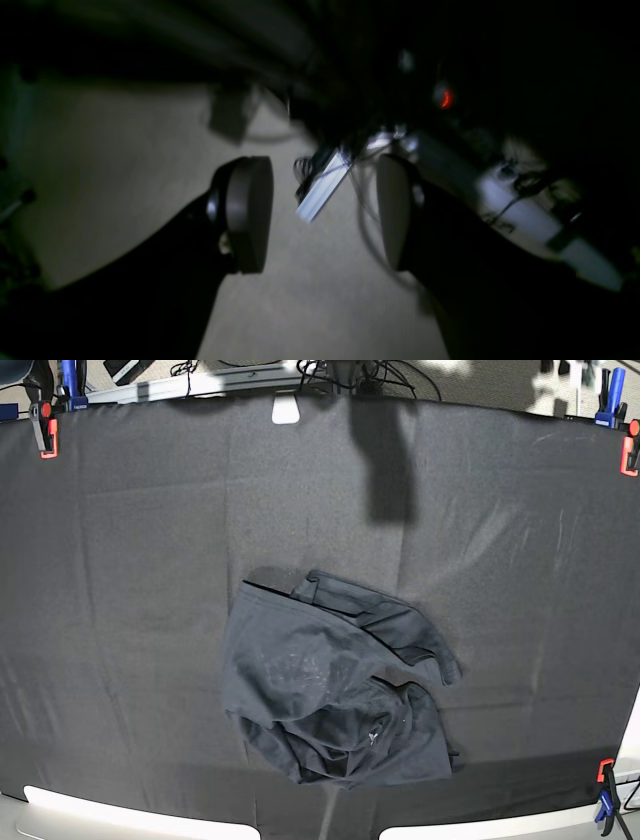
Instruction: Layout the t-shirt on the table in an organized manner, then fold the t-shirt properly
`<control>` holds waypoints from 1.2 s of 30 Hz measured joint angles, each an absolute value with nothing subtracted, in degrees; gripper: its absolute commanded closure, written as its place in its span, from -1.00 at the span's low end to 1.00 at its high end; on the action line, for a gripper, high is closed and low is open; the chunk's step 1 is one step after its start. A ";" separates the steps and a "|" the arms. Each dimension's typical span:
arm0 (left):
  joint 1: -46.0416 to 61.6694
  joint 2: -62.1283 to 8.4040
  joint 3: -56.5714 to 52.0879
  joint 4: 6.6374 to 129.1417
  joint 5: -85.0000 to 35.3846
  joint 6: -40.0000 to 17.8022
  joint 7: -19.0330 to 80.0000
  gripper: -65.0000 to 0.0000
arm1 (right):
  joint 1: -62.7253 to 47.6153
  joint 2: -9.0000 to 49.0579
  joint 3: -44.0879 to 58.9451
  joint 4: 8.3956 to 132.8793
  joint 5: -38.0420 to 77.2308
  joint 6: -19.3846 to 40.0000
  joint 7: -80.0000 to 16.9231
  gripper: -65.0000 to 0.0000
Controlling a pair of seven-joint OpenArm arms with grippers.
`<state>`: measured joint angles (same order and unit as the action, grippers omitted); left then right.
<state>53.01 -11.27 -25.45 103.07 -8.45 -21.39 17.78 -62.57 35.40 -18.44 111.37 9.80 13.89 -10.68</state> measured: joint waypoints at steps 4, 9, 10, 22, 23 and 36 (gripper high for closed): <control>53.01 -11.31 -25.45 110.76 -8.27 -21.39 18.94 0.51 | -62.54 35.40 -17.47 118.26 6.87 13.93 -13.47 0.00; 53.04 -11.31 -25.45 119.48 -8.16 -21.50 19.38 0.51 | -62.11 35.42 -15.05 124.79 5.69 13.98 -16.58 0.00; 53.04 -11.42 -25.45 120.92 -8.23 -21.58 19.40 0.51 | -61.49 35.40 -14.55 125.75 5.56 14.11 -17.61 0.00; 47.97 -19.35 -25.45 126.78 -7.05 -21.91 19.97 0.51 | -45.93 35.27 -11.68 129.38 6.02 14.24 -29.93 0.00; 47.11 -19.51 -25.45 126.80 -5.80 -21.96 20.14 0.51 | -44.56 35.24 -11.68 129.38 6.02 14.22 -30.17 0.00; 35.00 -19.51 -25.45 125.12 -6.90 -21.93 24.53 0.51 | -22.20 29.30 -13.78 129.38 2.28 14.63 -32.14 -0.19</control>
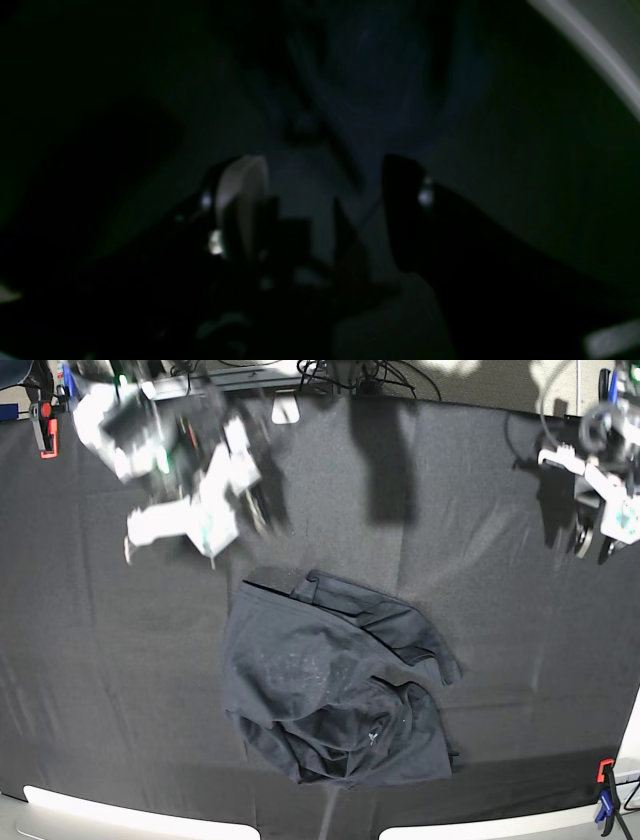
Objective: Layout the t-shirt on the table in an organized manner, then fold the t-shirt properly
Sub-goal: 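Reach the right gripper down and grasp the crumpled navy t-shirt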
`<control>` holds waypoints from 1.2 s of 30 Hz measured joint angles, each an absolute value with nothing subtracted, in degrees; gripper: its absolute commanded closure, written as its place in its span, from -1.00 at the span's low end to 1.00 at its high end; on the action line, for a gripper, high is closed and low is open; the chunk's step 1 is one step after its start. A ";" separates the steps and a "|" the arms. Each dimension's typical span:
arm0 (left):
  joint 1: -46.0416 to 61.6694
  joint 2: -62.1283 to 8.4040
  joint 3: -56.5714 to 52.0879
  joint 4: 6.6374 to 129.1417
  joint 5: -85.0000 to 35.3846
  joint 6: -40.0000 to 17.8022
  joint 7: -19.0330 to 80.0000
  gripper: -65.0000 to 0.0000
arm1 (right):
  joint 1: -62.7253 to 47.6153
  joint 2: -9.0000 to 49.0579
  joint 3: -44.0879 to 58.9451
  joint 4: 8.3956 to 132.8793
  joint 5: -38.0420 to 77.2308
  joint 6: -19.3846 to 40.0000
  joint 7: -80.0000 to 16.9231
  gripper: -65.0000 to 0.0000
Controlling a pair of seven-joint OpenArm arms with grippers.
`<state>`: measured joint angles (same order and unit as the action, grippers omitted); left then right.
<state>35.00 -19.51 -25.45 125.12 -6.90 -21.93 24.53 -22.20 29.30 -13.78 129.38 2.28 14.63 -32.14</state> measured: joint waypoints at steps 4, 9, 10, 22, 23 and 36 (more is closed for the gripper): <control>34.87 -19.55 -25.45 123.00 -7.79 -21.78 24.91 0.51 | -16.45 27.53 -19.22 129.34 -1.32 14.94 -32.45 -0.20; 34.87 -19.44 -25.45 121.56 -7.73 -21.74 25.39 0.51 | -8.43 23.40 -26.50 122.19 -4.67 14.98 -32.45 -0.20; 34.87 -19.46 -25.45 121.54 -7.79 -21.74 25.36 0.51 | -6.74 22.35 -27.51 119.81 -4.38 15.16 -32.38 -0.20; 34.72 -19.46 -25.43 121.49 -7.99 -21.71 25.54 0.51 | 23.35 2.48 -30.33 80.73 -5.58 14.83 -39.81 -0.20; 34.74 -19.57 -25.45 121.47 -7.97 -21.69 25.45 0.51 | 25.78 0.60 -30.26 76.66 -5.61 14.85 -40.51 -0.20; 34.87 -19.40 -25.45 121.47 -7.94 -21.69 23.97 0.51 | 46.09 -8.38 -31.14 34.37 -2.87 13.10 -39.97 -0.20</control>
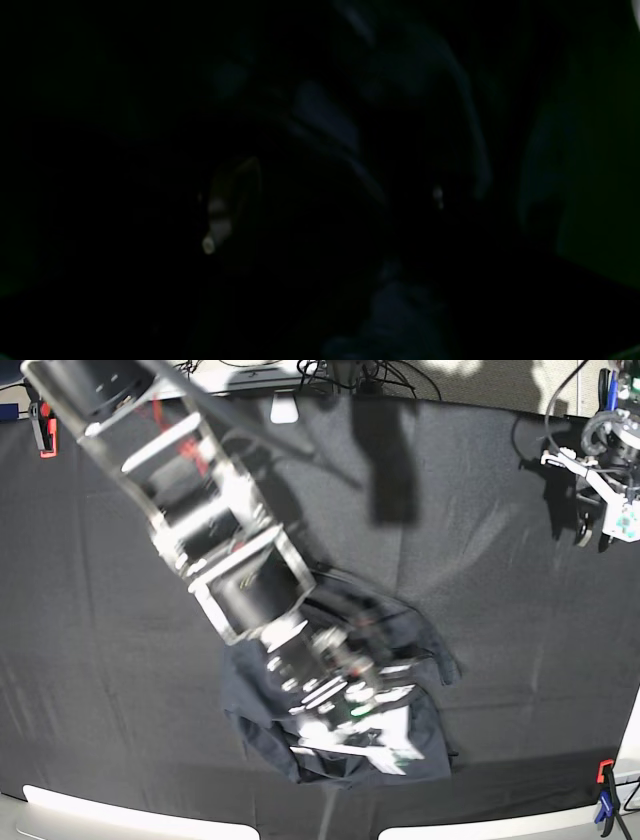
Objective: Layout the t-shirt on the table in an organized manner, then fold the t-shirt properly
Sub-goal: 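Reach the right gripper down and grasp the crumpled navy t-shirt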
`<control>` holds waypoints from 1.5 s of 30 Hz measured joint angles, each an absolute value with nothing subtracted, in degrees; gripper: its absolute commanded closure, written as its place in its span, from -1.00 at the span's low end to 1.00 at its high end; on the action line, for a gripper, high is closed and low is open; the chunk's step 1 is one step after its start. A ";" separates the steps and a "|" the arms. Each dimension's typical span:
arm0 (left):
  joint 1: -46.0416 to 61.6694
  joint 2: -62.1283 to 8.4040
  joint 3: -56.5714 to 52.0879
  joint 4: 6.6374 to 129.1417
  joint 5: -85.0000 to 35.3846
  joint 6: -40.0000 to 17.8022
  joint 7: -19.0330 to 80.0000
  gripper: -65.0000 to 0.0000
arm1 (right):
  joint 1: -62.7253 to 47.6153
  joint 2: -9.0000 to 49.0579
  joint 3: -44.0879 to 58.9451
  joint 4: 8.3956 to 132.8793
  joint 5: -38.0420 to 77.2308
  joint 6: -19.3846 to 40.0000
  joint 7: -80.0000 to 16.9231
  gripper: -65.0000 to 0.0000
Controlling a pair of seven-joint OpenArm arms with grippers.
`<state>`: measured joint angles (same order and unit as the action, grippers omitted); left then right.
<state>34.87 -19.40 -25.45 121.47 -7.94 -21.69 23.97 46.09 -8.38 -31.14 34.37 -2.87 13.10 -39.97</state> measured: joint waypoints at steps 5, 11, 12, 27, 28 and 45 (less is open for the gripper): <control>34.89 -19.40 -25.45 121.47 -7.94 -21.71 22.39 0.51 | 45.89 -8.49 -31.07 32.51 0.21 18.26 -32.38 -0.20; 34.87 -19.40 -25.45 121.47 -7.92 -21.69 22.50 0.51 | 45.89 -8.60 -31.07 32.58 1.63 23.86 -31.97 -0.20; 34.87 -19.40 -25.45 121.49 -7.92 -21.69 22.48 0.51 | 45.84 -8.40 -31.09 32.58 1.56 24.47 -31.94 -0.20; 34.87 -19.40 -25.45 121.47 -7.92 -21.69 22.50 0.51 | 45.67 -8.62 -31.09 28.60 -4.97 26.15 -30.81 0.10; 34.89 -19.40 -25.45 121.47 -7.92 -21.69 22.50 0.51 | 45.69 -8.73 -31.09 28.34 -6.11 25.91 -30.26 0.16; 34.89 -19.40 -25.45 121.47 -7.92 -21.69 22.50 0.51 | 45.58 -8.60 -31.09 27.79 -13.54 18.96 -19.62 1.00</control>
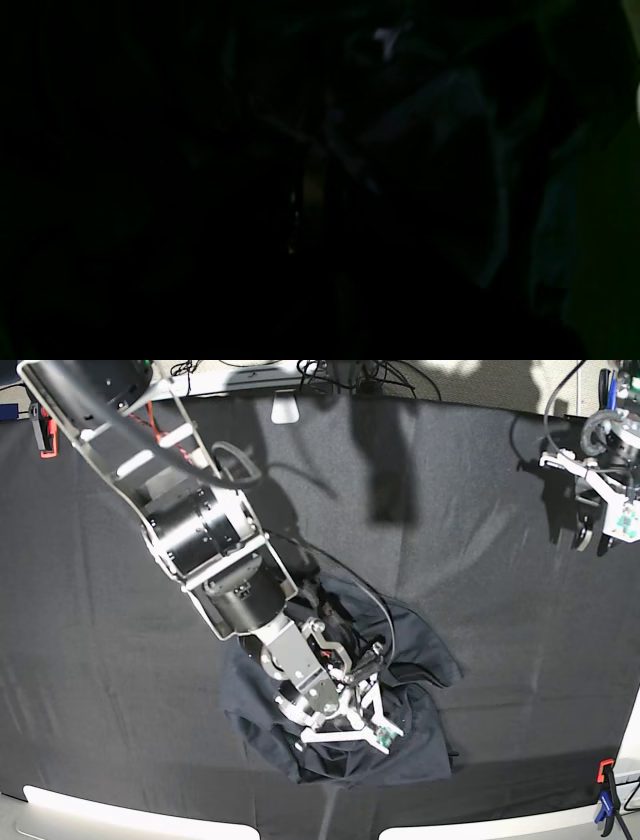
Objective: Layout the t-shirt on the table in an organized manner, then fold the t-shirt properly
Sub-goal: 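Reach the right gripper down and grasp the crumpled navy t-shirt, then drag the grasped shirt edge away from the pile with the right gripper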
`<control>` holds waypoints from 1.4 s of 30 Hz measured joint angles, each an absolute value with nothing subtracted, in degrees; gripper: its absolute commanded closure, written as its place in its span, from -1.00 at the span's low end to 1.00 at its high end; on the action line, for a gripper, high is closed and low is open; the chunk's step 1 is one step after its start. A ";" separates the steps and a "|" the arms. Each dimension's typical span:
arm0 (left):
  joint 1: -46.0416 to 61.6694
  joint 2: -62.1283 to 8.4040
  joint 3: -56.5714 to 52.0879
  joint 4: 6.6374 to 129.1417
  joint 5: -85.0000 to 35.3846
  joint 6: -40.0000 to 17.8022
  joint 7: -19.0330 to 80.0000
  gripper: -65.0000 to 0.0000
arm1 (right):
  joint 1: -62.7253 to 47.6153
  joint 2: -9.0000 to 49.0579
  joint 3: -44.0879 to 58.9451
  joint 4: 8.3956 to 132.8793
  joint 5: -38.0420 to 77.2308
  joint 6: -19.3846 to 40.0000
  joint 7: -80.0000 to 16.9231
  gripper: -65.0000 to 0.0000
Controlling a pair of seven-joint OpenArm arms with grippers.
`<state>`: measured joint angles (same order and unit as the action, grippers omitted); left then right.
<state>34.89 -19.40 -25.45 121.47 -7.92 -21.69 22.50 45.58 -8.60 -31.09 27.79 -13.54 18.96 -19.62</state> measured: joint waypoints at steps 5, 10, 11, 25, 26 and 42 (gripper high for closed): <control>34.89 -19.40 -25.45 121.47 -7.94 -21.69 22.48 0.51 | 46.37 -8.56 -31.09 29.39 -13.56 18.55 -21.82 1.00; 34.89 -19.35 -25.45 121.49 -7.94 -21.67 22.50 0.51 | 46.63 -8.62 -31.09 37.32 -13.08 18.28 -28.88 1.00; 34.89 -19.35 -25.45 121.47 -7.94 -21.67 22.52 0.51 | 46.63 -8.60 -31.09 39.27 -12.67 18.28 -30.76 1.00; 34.94 -19.35 -25.45 121.47 -8.58 -21.67 22.41 0.51 | 36.53 5.58 -25.91 75.44 -9.02 17.96 -56.53 1.00; 34.92 -19.40 -25.45 121.47 -9.28 -21.67 22.48 0.51 | 34.87 7.14 -24.49 76.47 -8.36 18.00 -56.25 1.00; 34.79 -19.35 -25.45 121.47 -12.84 -21.65 22.50 0.51 | 7.97 23.86 7.53 91.24 -8.23 18.41 -53.95 1.00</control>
<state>34.79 -19.35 -25.45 121.47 -12.84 -21.65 22.50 7.97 23.86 7.53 91.24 -8.23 18.41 -53.95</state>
